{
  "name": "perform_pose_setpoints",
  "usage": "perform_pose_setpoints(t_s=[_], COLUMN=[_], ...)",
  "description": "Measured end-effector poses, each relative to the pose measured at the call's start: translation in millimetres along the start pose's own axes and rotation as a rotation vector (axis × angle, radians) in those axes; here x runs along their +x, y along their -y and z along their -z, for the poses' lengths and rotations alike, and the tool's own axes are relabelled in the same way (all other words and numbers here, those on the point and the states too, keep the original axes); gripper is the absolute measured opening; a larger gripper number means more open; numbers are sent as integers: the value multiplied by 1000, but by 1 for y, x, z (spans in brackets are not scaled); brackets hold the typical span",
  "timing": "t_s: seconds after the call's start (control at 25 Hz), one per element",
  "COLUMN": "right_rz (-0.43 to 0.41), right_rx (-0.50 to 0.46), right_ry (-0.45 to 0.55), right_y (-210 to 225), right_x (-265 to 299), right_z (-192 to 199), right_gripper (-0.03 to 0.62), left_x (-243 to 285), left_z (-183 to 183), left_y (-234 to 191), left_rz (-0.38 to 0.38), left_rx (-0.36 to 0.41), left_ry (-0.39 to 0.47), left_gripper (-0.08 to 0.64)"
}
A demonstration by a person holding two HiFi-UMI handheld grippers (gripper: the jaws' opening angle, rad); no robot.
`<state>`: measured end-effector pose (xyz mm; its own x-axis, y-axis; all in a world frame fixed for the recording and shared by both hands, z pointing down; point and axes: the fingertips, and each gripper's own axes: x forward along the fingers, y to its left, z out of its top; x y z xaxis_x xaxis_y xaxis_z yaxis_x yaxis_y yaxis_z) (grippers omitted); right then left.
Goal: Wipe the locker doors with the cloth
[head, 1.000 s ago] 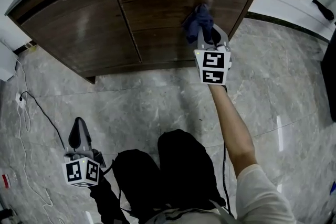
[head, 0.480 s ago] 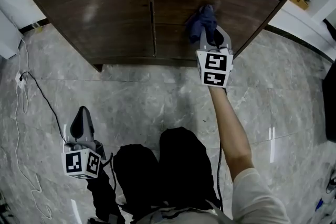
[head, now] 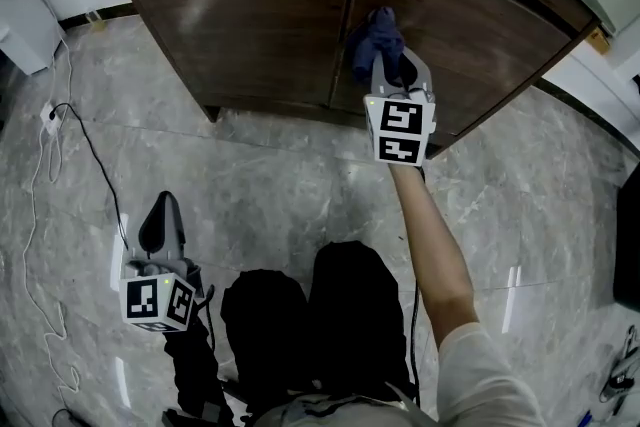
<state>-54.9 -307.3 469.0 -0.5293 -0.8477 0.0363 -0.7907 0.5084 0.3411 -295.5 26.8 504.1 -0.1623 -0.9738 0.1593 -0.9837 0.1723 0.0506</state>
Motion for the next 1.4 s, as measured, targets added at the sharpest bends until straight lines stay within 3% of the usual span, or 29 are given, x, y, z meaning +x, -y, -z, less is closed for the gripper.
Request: perform_pose_setpoints(t_s=[1.4], right_rz=[-274], right_rx=[-10], right_ry=[57], right_y=[-233], right_x=[104], right_z=[-67], right_gripper=[48], left_x=[-23], left_z=[24], left_y=[-92], left_rz=[-119], left_rx=[-85], left_ry=[-15], left_gripper=[-2])
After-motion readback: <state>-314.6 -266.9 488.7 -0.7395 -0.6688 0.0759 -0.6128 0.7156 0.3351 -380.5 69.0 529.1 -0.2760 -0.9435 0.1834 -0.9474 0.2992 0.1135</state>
